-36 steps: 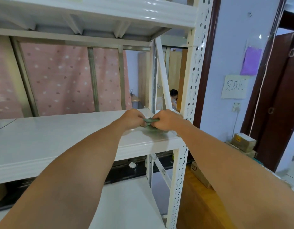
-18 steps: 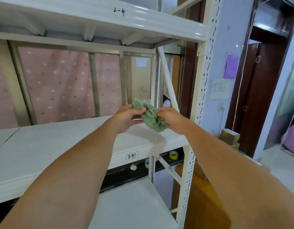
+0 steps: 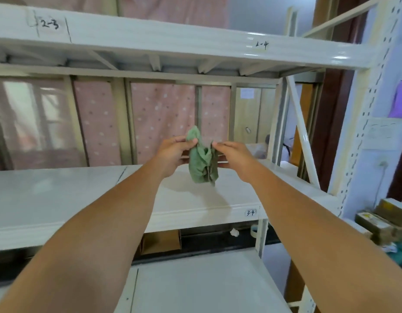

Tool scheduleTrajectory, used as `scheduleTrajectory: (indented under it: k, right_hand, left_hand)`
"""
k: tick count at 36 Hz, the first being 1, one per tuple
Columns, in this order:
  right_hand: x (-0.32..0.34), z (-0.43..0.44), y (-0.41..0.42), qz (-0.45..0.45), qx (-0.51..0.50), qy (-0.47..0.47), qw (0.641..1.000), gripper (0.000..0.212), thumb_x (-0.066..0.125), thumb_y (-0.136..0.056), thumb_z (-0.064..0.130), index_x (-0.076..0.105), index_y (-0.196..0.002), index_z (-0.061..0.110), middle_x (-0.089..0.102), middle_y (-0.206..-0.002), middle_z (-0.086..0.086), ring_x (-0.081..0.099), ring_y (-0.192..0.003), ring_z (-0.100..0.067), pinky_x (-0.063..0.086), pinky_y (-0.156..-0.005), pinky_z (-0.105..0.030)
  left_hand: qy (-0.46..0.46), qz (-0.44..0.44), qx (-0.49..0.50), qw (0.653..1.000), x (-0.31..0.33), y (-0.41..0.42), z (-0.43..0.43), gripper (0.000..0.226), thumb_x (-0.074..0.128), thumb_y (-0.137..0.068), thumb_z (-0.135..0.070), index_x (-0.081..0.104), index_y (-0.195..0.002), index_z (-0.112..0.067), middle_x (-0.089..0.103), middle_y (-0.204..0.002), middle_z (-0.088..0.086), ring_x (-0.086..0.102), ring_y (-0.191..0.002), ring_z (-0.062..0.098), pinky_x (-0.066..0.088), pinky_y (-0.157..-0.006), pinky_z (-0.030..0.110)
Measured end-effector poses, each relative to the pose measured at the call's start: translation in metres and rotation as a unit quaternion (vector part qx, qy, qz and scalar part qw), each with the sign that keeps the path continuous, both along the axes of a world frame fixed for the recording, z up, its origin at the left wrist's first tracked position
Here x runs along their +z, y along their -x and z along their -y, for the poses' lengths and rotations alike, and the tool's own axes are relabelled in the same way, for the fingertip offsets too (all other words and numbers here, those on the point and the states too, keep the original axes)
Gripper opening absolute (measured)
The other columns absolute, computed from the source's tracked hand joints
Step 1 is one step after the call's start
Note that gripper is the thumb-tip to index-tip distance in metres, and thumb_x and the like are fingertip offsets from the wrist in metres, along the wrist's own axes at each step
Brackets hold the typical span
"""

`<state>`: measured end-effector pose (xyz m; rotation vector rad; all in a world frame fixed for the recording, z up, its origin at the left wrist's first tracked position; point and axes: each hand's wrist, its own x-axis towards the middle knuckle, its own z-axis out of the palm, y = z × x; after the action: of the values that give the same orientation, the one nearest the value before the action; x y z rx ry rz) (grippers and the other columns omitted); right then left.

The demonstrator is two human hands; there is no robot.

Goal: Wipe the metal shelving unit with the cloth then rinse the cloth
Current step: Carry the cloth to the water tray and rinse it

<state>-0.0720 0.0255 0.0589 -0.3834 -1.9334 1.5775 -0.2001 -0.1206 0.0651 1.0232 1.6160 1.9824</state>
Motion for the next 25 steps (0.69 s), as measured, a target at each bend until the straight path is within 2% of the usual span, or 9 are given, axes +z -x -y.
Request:
scheduleTrajectory:
  k: [5, 8, 12, 14, 15, 18, 21, 23, 25]
  right_hand:
    - [0.005, 0.019, 0.001, -0.034, -0.044, 0.058, 0.997, 0.013, 0.059, -0.094, 0.014, 0.070, -0.089, 0.008, 0.071, -0.071, -0.005, 0.071, -0.072, -0.024, 0.062, -0.076, -0.038]
    - [0.010, 0.033, -0.007, -0.046, -0.065, 0.095, 0.992, 0.023, 0.050, -0.096, 0.012, 0.065, -0.079, 0.011, 0.067, -0.068, -0.004, 0.066, -0.067, -0.022, 0.060, -0.075, -0.037]
    - [0.017, 0.050, -0.014, -0.028, -0.115, 0.101, 0.988, 0.032, 0.047, -0.096, 0.015, 0.052, -0.065, 0.013, 0.050, -0.062, -0.005, 0.047, -0.057, -0.021, 0.041, -0.056, -0.031]
    - [0.021, 0.062, -0.008, 0.003, -0.078, 0.096, 0.992, 0.031, 0.044, -0.097, 0.029, 0.064, -0.080, 0.013, 0.065, -0.083, -0.012, 0.063, -0.074, -0.028, 0.052, -0.070, -0.031]
    - [0.023, 0.068, -0.004, 0.022, -0.051, 0.089, 0.994, 0.038, 0.042, -0.097, 0.041, 0.069, -0.100, 0.013, 0.070, -0.104, -0.013, 0.067, -0.096, -0.031, 0.056, -0.087, -0.041]
    - [0.024, 0.082, 0.004, 0.076, 0.031, 0.054, 0.995, 0.076, 0.058, -0.083, 0.071, 0.055, -0.137, 0.019, 0.059, -0.134, -0.003, 0.056, -0.126, -0.030, 0.046, -0.106, -0.053]
    - [0.026, 0.100, 0.010, 0.101, 0.080, -0.031, 0.991, 0.048, 0.084, -0.079, 0.037, 0.067, -0.114, 0.010, 0.073, -0.114, -0.007, 0.069, -0.108, -0.027, 0.054, -0.097, -0.046]
    - [0.026, 0.104, 0.014, 0.095, 0.091, -0.048, 0.990, 0.029, 0.082, -0.082, 0.017, 0.070, -0.105, 0.006, 0.076, -0.103, -0.008, 0.073, -0.098, -0.023, 0.058, -0.088, -0.038]
    - [0.028, 0.110, 0.012, 0.070, 0.105, -0.035, 0.991, 0.018, 0.078, -0.085, 0.010, 0.072, -0.101, 0.003, 0.077, -0.096, -0.008, 0.075, -0.087, -0.018, 0.060, -0.074, -0.029]
  left_hand:
    - [-0.023, 0.032, 0.051, 0.998, 0.006, 0.007, 0.040, 0.004, 0.067, -0.093, -0.013, 0.069, -0.091, -0.010, 0.077, -0.083, 0.007, 0.075, -0.077, 0.024, 0.062, -0.069, 0.039]
    - [-0.037, 0.058, 0.117, 0.991, 0.011, 0.009, 0.059, 0.009, 0.074, -0.086, -0.011, 0.068, -0.081, -0.015, 0.075, -0.082, 0.004, 0.073, -0.063, 0.015, 0.058, -0.065, 0.031]
    - [-0.016, 0.045, 0.179, 0.983, 0.013, 0.009, 0.083, 0.016, 0.082, -0.076, -0.016, 0.066, -0.078, -0.017, 0.073, -0.078, 0.002, 0.070, -0.070, 0.017, 0.058, -0.070, 0.032]
    - [-0.005, 0.044, 0.197, 0.979, 0.012, 0.010, 0.094, 0.013, 0.078, -0.078, -0.016, 0.065, -0.081, -0.014, 0.071, -0.082, 0.007, 0.069, -0.078, 0.023, 0.058, -0.074, 0.035]
    - [0.002, 0.042, 0.210, 0.977, 0.012, 0.009, 0.099, 0.012, 0.075, -0.081, -0.015, 0.064, -0.082, -0.013, 0.069, -0.083, 0.008, 0.067, -0.077, 0.024, 0.056, -0.073, 0.034]
    - [0.020, 0.043, 0.247, 0.968, 0.010, 0.009, 0.113, 0.013, 0.073, -0.083, -0.021, 0.061, -0.084, -0.017, 0.066, -0.088, 0.010, 0.064, -0.075, 0.025, 0.051, -0.066, 0.031]
    - [0.034, 0.028, 0.283, 0.958, 0.008, 0.014, 0.130, 0.012, 0.074, -0.083, -0.024, 0.062, -0.084, -0.019, 0.066, -0.092, 0.011, 0.064, -0.085, 0.030, 0.053, -0.071, 0.036]
    - [0.045, 0.019, 0.286, 0.957, 0.009, 0.017, 0.143, 0.012, 0.075, -0.081, -0.025, 0.065, -0.081, -0.019, 0.069, -0.095, 0.013, 0.066, -0.091, 0.034, 0.056, -0.081, 0.043]
    - [0.045, 0.020, 0.284, 0.958, 0.009, 0.021, 0.156, 0.012, 0.075, -0.083, -0.020, 0.064, -0.079, -0.017, 0.069, -0.088, 0.011, 0.066, -0.084, 0.031, 0.057, -0.072, 0.038]
